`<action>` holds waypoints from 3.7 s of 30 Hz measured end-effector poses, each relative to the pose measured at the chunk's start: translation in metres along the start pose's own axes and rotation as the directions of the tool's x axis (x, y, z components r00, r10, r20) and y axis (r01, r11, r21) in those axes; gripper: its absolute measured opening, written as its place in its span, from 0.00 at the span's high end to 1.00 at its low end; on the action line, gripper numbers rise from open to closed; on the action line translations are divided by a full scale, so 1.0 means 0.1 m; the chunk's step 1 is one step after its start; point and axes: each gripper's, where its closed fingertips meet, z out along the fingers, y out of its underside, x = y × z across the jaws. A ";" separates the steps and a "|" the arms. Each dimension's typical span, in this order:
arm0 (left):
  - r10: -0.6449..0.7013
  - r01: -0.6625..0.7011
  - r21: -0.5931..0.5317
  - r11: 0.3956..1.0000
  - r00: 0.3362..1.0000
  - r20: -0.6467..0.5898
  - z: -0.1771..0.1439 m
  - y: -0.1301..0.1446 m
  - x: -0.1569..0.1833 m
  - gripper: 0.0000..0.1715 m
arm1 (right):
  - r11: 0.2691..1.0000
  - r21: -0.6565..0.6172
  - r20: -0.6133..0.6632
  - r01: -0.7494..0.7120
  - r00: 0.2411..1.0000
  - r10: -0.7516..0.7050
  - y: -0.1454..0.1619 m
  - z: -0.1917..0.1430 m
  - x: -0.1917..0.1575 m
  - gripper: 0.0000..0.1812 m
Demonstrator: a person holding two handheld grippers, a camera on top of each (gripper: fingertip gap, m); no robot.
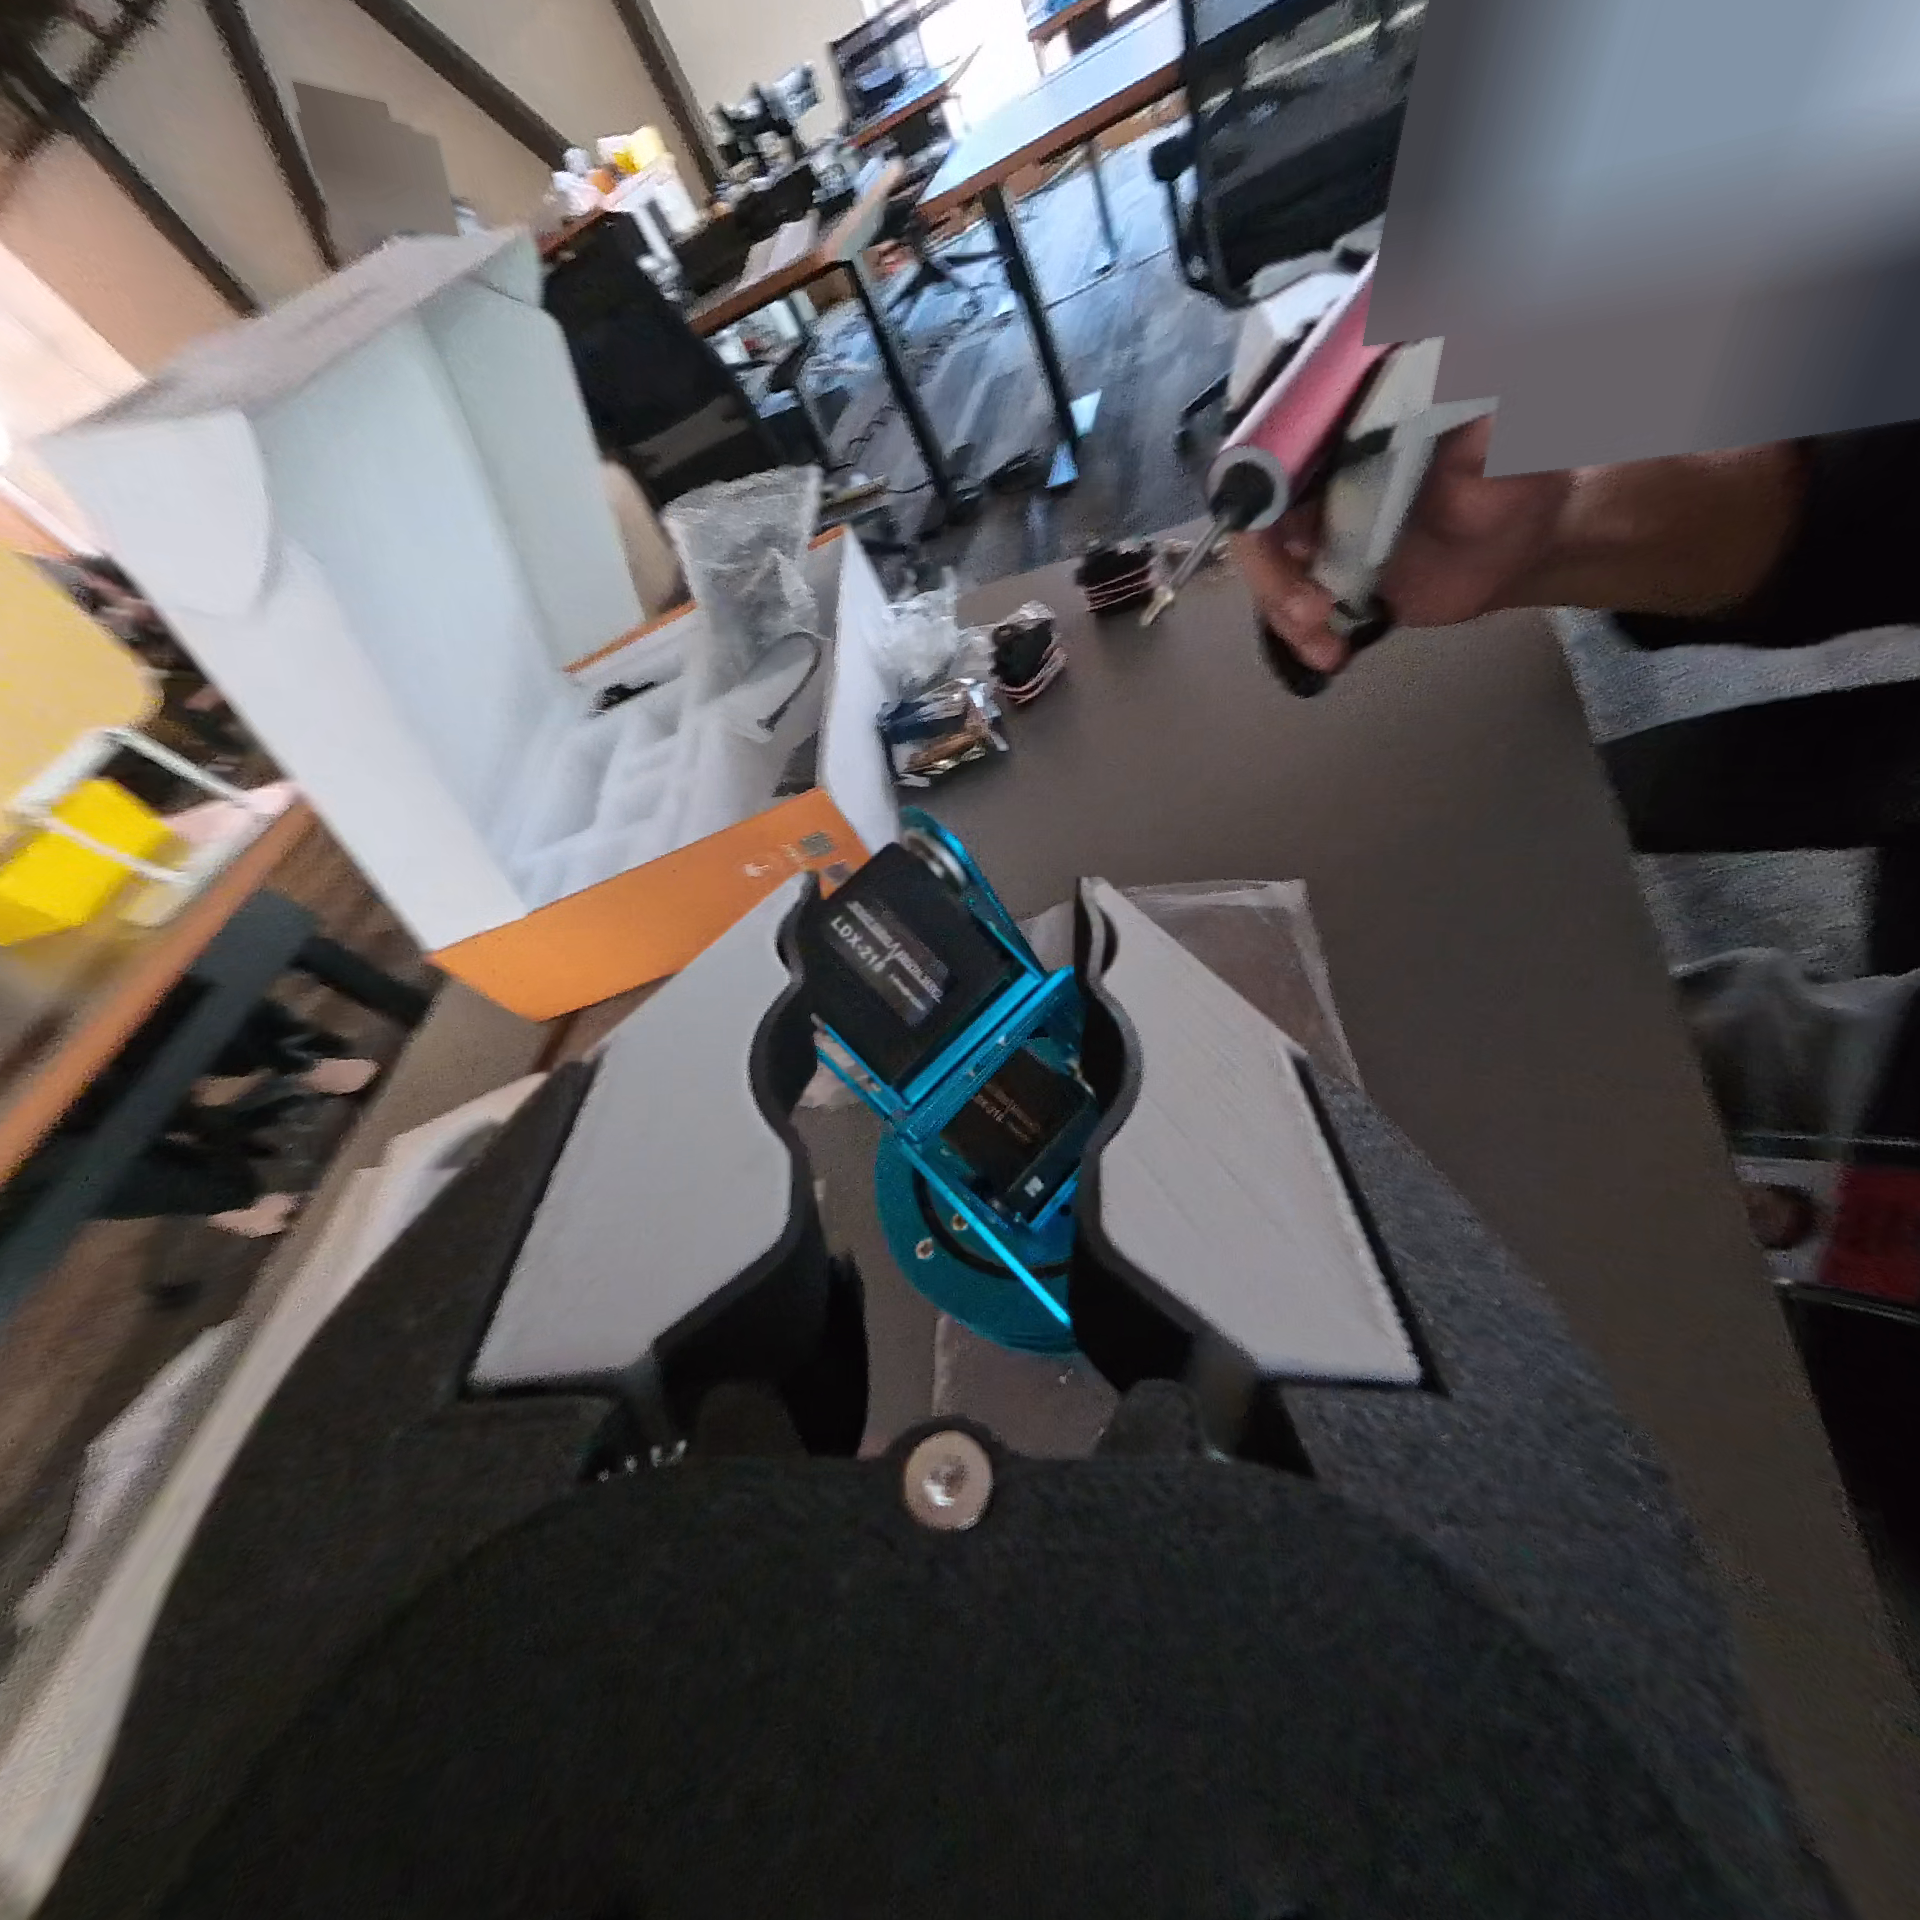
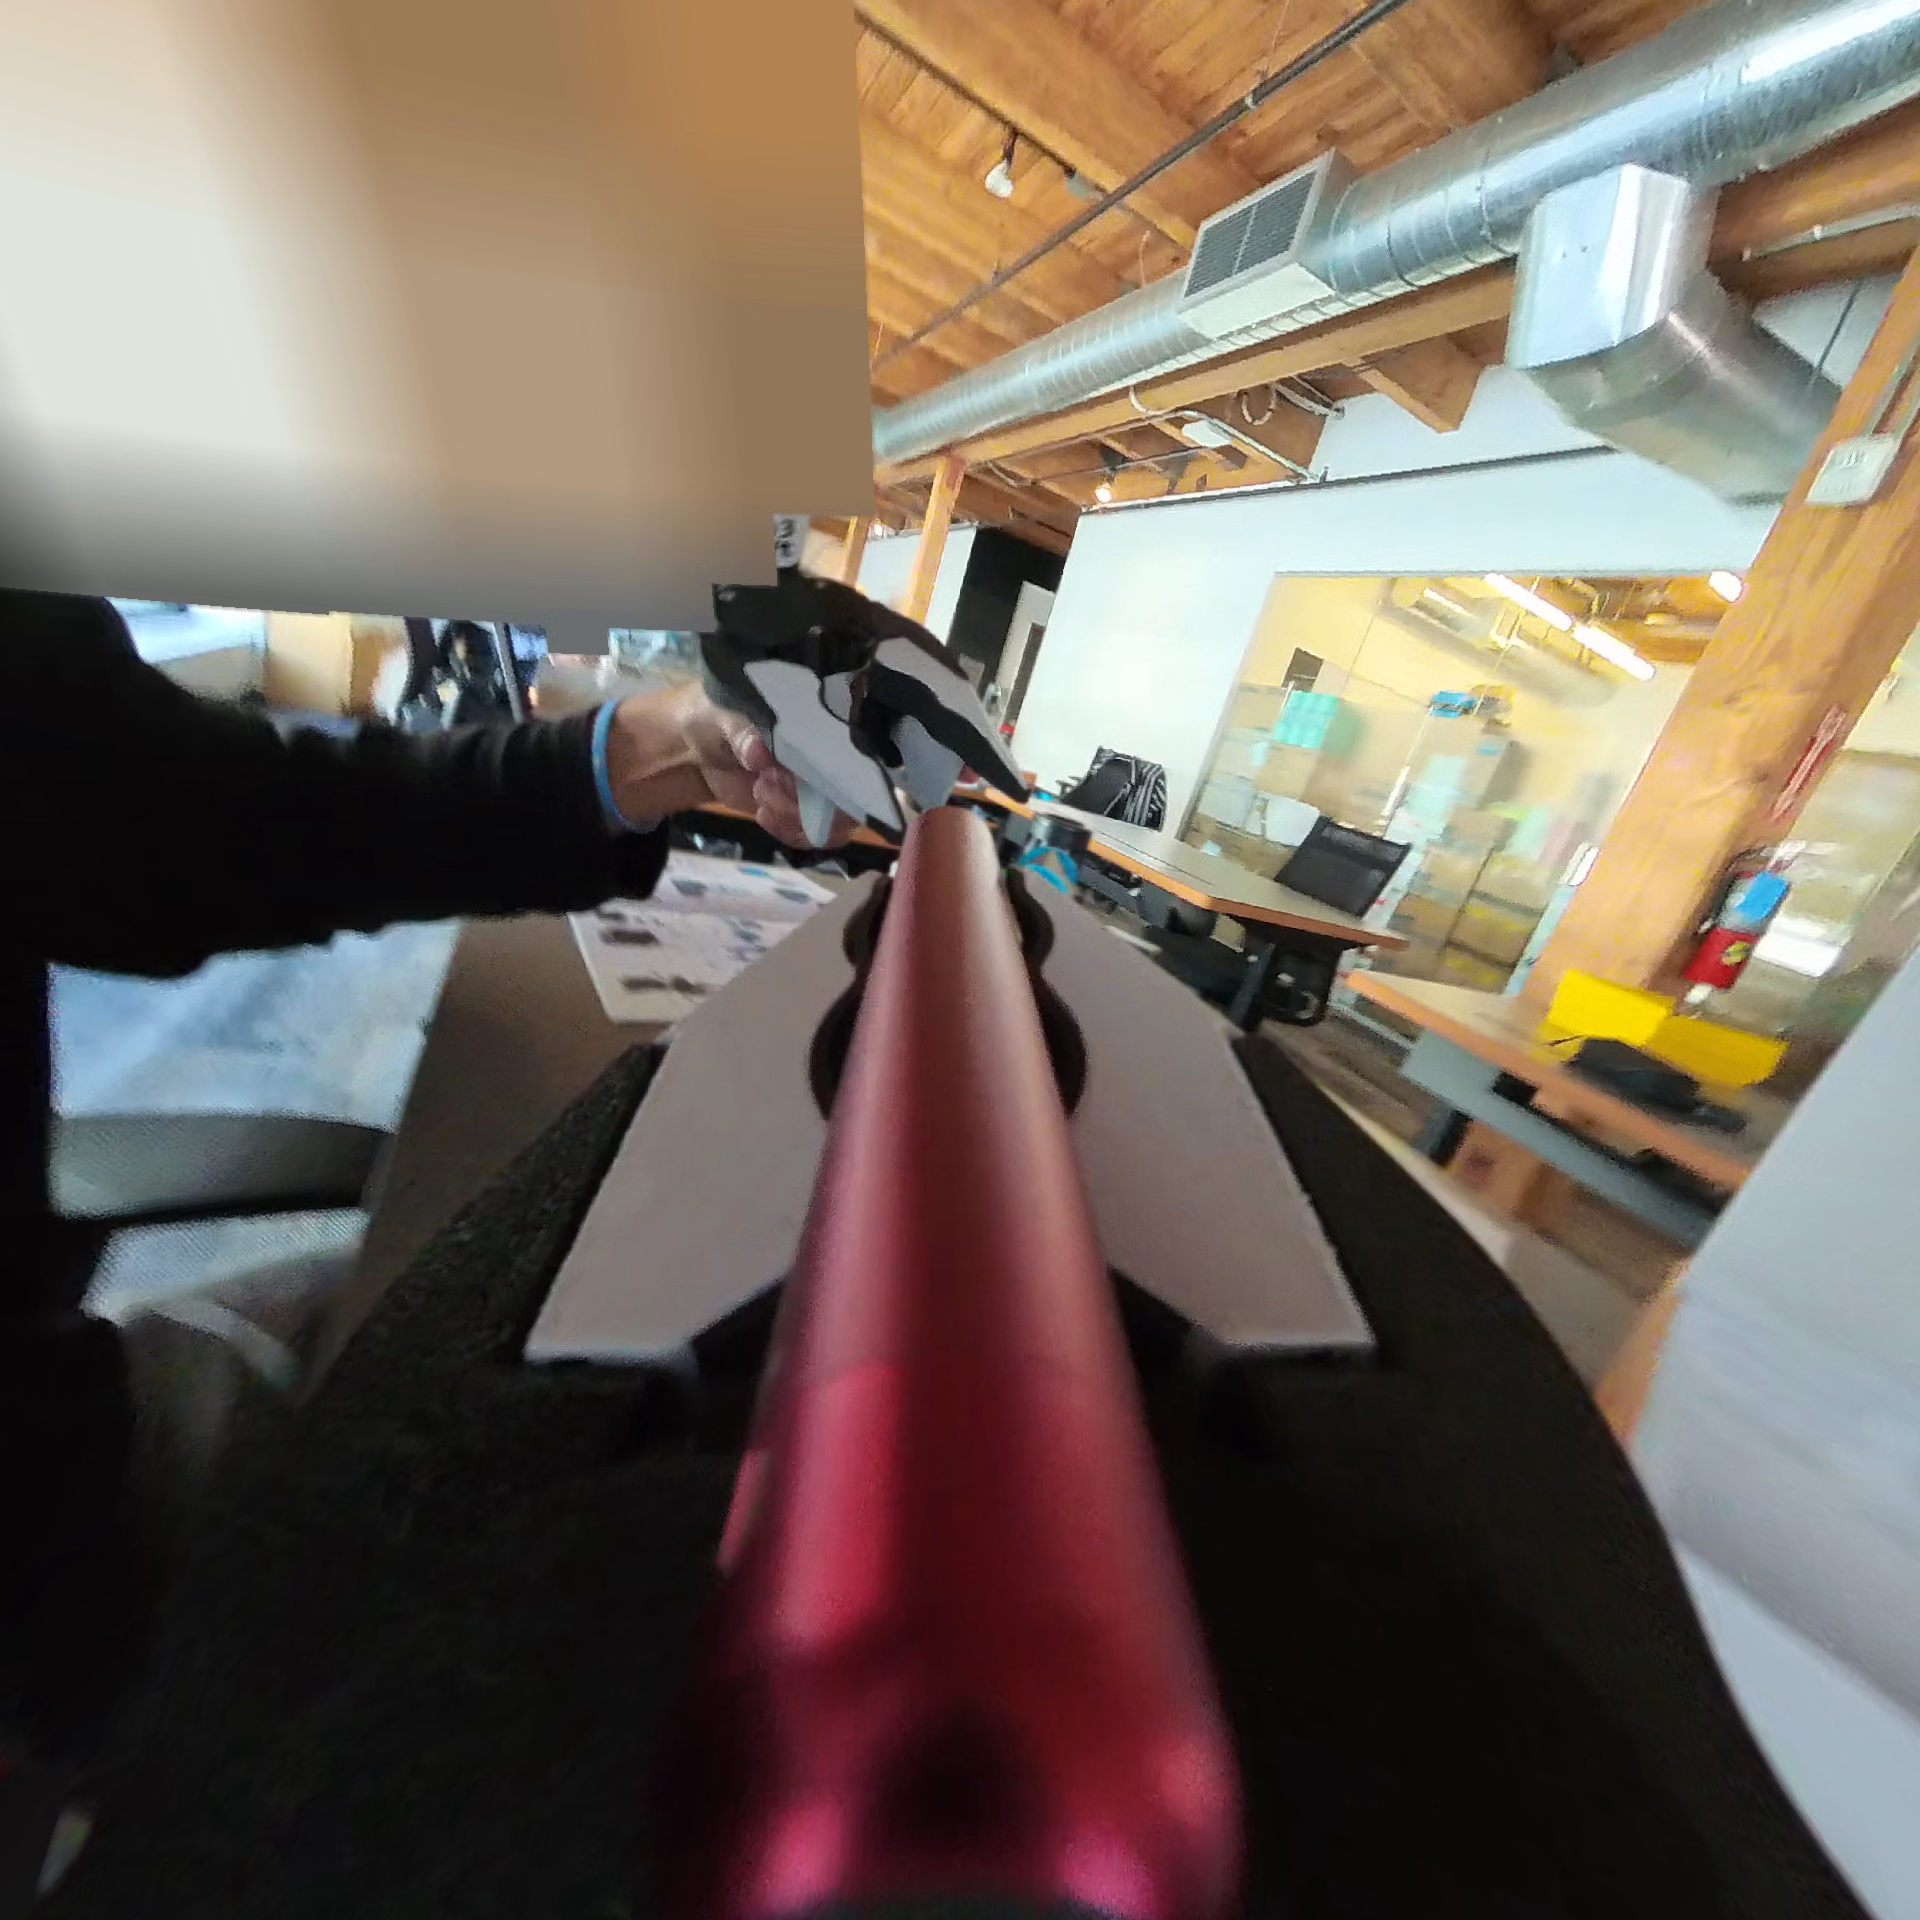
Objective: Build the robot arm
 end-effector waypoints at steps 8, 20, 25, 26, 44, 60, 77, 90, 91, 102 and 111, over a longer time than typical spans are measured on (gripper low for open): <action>-0.216 0.284 0.207 0.936 0.929 -0.299 -0.01 0.05 -0.36 0.59 | 0.937 -0.007 0.057 0.349 0.936 -0.348 0.19 0.20 0.29 0.87; 0.643 -0.588 -0.422 0.690 0.766 -0.016 0.04 0.39 -0.20 0.54 | 0.875 0.014 0.010 0.484 0.875 -0.484 0.42 0.24 0.26 0.88; 0.720 -0.666 -0.511 0.544 0.682 -0.123 0.13 0.52 -0.18 0.51 | 0.877 0.007 0.020 0.480 0.877 -0.480 0.46 0.24 0.20 0.88; 0.736 -0.680 -0.521 0.515 0.663 -0.139 0.14 0.53 -0.20 0.51 | 0.881 0.012 0.015 0.472 0.881 -0.472 0.45 0.24 0.19 0.89; 0.769 -0.747 -0.469 0.472 0.608 -0.195 0.31 0.42 -0.13 0.67 | 0.894 0.037 0.011 0.446 0.895 -0.447 0.40 0.29 0.16 0.89; 0.794 -0.781 -0.401 0.479 0.580 -0.182 0.31 0.38 -0.10 0.67 | 0.905 0.049 0.005 0.423 0.906 -0.424 0.36 0.33 0.17 0.88; 0.837 -0.809 -0.406 0.426 0.522 -0.163 0.30 0.37 -0.09 0.67 | 0.903 0.035 0.020 0.427 0.903 -0.428 0.39 0.33 0.15 0.88; 0.837 -0.803 -0.419 0.424 0.524 -0.157 0.29 0.38 -0.08 0.67 | 0.907 0.030 0.026 0.419 0.907 -0.420 0.39 0.30 0.16 0.88; 0.838 -0.804 -0.418 0.423 0.523 -0.156 0.29 0.38 -0.08 0.67 | 0.908 0.031 0.025 0.418 0.908 -0.419 0.39 0.29 0.16 0.88; 0.825 -0.803 -0.385 0.455 0.543 -0.158 0.28 0.38 -0.08 0.67 | 0.910 0.033 0.033 0.412 0.910 -0.413 0.38 0.28 0.15 0.88; 0.835 -0.809 -0.379 0.450 0.531 -0.143 0.27 0.37 -0.07 0.67 | 0.908 0.032 0.044 0.419 0.907 -0.420 0.39 0.28 0.12 0.88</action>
